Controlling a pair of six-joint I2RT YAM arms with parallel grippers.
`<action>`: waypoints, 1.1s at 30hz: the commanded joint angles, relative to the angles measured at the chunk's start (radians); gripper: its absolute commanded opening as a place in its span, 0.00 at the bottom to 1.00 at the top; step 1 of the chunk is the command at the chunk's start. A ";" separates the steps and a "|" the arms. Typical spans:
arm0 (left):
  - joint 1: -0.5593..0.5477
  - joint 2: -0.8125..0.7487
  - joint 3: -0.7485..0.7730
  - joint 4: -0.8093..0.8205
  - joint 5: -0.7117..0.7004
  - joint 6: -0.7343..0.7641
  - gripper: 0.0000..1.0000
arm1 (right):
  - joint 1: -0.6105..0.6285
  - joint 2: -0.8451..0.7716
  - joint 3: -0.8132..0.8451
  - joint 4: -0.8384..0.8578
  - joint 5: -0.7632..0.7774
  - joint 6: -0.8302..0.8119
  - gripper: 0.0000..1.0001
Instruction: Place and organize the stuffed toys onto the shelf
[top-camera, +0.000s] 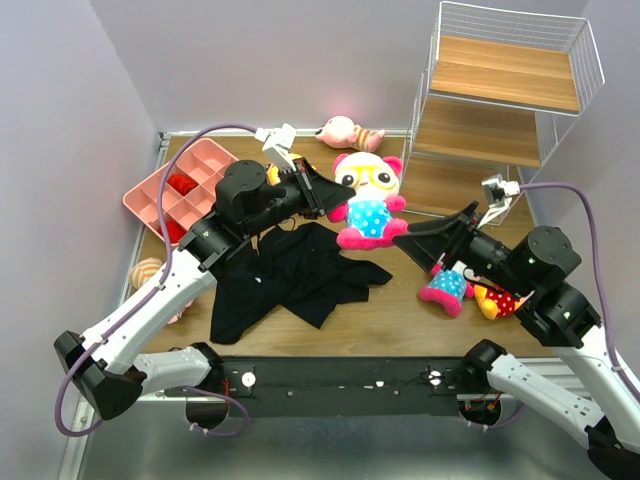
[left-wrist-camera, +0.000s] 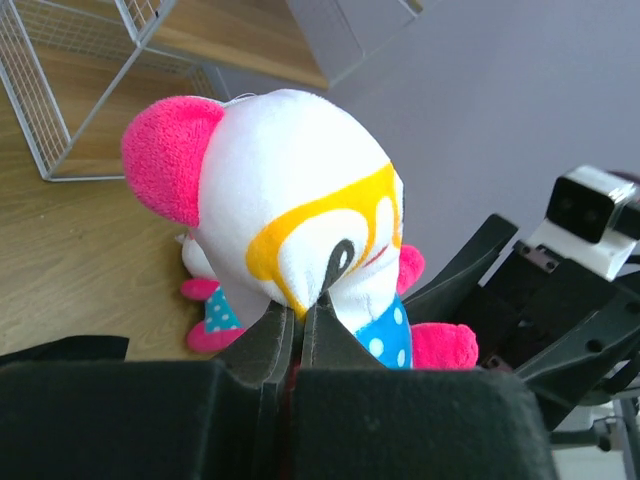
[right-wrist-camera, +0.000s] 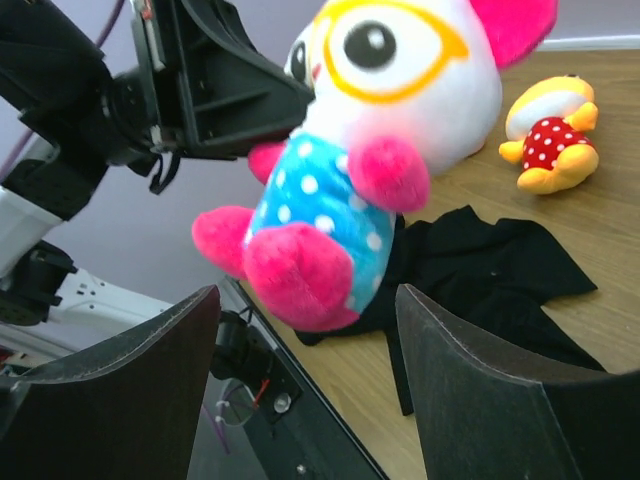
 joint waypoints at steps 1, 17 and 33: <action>-0.001 -0.009 0.021 0.093 -0.086 -0.111 0.00 | 0.012 0.028 -0.008 0.022 -0.022 -0.076 0.78; -0.002 0.007 -0.016 0.170 -0.065 -0.153 0.00 | 0.013 0.045 -0.022 0.119 0.012 -0.086 0.64; -0.002 -0.039 0.007 0.089 -0.097 -0.053 0.80 | 0.012 0.027 0.062 0.073 0.265 -0.058 0.01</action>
